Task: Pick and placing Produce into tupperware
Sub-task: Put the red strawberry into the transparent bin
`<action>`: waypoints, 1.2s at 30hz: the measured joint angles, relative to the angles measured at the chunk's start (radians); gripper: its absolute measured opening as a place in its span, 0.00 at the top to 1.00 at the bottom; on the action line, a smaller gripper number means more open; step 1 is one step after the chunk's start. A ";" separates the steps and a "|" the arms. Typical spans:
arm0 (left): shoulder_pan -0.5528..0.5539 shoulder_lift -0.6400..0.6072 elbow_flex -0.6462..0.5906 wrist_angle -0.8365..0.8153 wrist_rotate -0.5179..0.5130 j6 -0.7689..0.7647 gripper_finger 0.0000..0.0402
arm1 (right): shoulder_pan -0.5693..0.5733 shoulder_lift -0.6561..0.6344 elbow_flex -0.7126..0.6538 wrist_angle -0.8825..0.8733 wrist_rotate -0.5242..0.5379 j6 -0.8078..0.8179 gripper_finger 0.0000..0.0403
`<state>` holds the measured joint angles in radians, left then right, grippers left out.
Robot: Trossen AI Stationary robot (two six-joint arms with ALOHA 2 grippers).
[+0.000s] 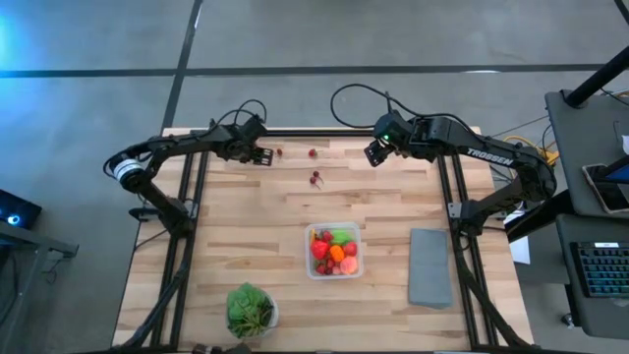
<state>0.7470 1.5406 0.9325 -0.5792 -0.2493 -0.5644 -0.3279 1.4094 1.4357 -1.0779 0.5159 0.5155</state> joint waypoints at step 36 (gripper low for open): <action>0.082 0.103 0.000 0.082 0.030 -0.006 0.38 | 0.000 0.000 0.000 0.014 0.000 0.004 0.18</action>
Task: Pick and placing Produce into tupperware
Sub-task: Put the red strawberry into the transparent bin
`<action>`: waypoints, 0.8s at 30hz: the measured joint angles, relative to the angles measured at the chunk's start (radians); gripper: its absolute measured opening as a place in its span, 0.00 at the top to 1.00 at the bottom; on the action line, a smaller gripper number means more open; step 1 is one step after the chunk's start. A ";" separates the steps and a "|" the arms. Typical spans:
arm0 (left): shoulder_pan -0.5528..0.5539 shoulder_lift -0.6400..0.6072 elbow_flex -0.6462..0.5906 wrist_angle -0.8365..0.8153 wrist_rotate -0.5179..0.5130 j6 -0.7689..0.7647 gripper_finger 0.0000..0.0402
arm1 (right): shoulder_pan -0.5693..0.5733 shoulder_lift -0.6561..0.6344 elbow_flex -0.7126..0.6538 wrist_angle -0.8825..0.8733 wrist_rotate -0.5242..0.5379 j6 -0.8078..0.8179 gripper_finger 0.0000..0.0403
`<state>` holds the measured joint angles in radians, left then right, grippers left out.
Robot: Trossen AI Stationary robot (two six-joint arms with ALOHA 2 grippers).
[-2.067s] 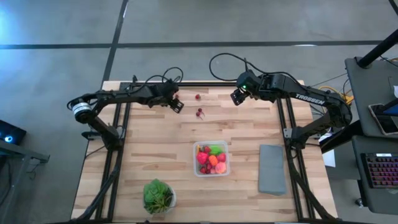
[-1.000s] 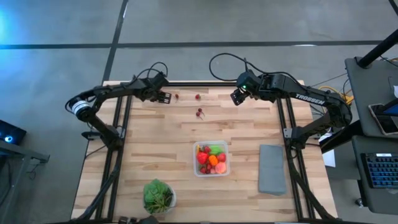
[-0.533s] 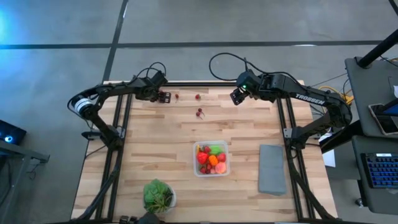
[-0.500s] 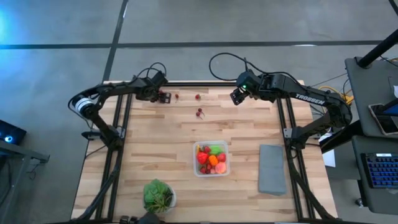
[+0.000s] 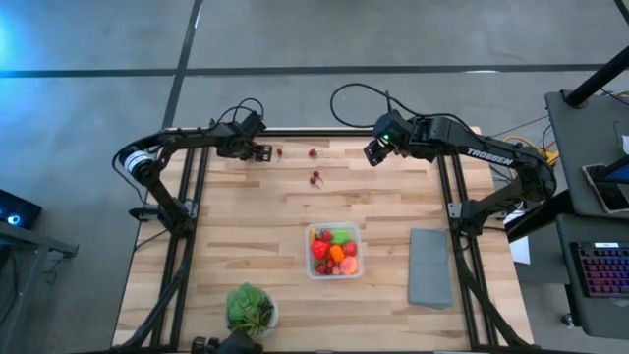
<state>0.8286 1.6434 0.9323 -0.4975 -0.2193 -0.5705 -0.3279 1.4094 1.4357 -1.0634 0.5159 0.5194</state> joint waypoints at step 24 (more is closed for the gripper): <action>0.003 0.045 0.000 0.025 -0.048 0.008 0.59 | 0.000 0.000 0.000 0.006 0.004 -0.001 0.18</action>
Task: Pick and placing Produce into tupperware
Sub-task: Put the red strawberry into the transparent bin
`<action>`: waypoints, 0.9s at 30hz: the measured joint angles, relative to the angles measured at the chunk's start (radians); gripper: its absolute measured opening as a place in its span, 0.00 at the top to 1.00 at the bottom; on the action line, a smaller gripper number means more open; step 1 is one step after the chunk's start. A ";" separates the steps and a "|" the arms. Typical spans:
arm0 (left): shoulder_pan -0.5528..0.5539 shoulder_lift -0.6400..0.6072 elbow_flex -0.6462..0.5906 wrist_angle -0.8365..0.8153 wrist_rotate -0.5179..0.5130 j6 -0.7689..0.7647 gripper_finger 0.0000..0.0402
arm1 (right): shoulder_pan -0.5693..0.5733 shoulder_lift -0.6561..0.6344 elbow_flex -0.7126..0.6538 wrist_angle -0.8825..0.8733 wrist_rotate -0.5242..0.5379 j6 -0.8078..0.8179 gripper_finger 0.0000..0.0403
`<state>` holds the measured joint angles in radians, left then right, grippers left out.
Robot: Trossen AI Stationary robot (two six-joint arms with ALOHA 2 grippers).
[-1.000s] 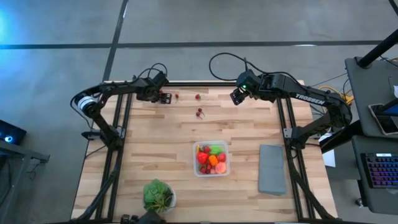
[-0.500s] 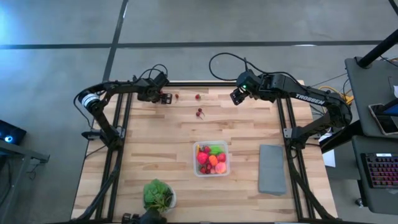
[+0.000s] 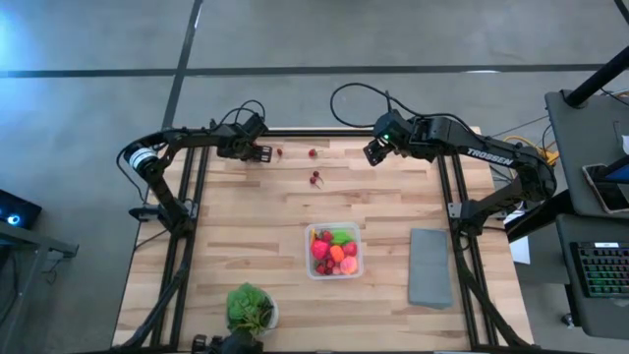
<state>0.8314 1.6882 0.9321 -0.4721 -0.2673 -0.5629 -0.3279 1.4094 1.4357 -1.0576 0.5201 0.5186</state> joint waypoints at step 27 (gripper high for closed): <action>-0.257 -0.307 -0.002 -0.099 0.198 0.060 0.68 | -0.007 0.000 -0.002 -0.007 0.004 -0.034 0.18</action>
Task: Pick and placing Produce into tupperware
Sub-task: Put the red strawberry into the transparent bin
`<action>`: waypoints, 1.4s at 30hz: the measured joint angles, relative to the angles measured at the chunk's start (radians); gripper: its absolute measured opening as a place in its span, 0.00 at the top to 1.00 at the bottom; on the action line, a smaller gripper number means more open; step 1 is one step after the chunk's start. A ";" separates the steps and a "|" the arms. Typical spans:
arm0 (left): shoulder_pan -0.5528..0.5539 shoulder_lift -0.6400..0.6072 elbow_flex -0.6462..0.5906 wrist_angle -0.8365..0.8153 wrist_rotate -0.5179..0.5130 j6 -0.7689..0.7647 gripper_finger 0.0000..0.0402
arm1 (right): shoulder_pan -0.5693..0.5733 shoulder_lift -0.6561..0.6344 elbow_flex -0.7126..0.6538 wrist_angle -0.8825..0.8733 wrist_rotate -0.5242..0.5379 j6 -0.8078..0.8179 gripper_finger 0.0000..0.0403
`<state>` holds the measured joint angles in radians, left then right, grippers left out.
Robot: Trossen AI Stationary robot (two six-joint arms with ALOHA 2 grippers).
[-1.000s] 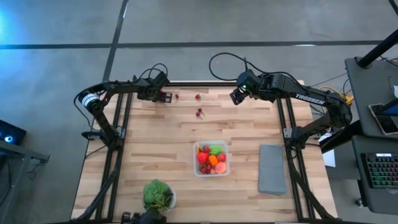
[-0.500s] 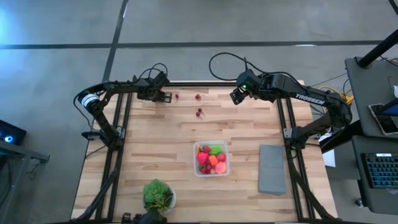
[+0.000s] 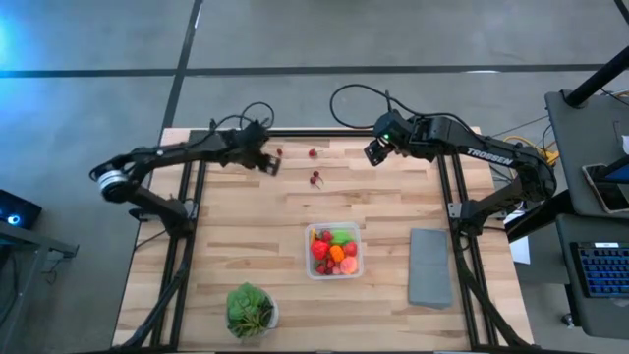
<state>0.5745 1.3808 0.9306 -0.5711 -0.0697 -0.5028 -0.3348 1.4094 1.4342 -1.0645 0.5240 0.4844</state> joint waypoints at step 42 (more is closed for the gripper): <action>-0.671 0.293 0.196 0.404 0.472 -0.447 0.59 | -0.043 -0.191 -0.201 -0.047 -0.009 -0.279 0.18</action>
<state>-0.0963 1.6741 1.1262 -0.1671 0.4023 -0.9497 -0.3782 1.2188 1.2331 -1.1115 0.5148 0.2052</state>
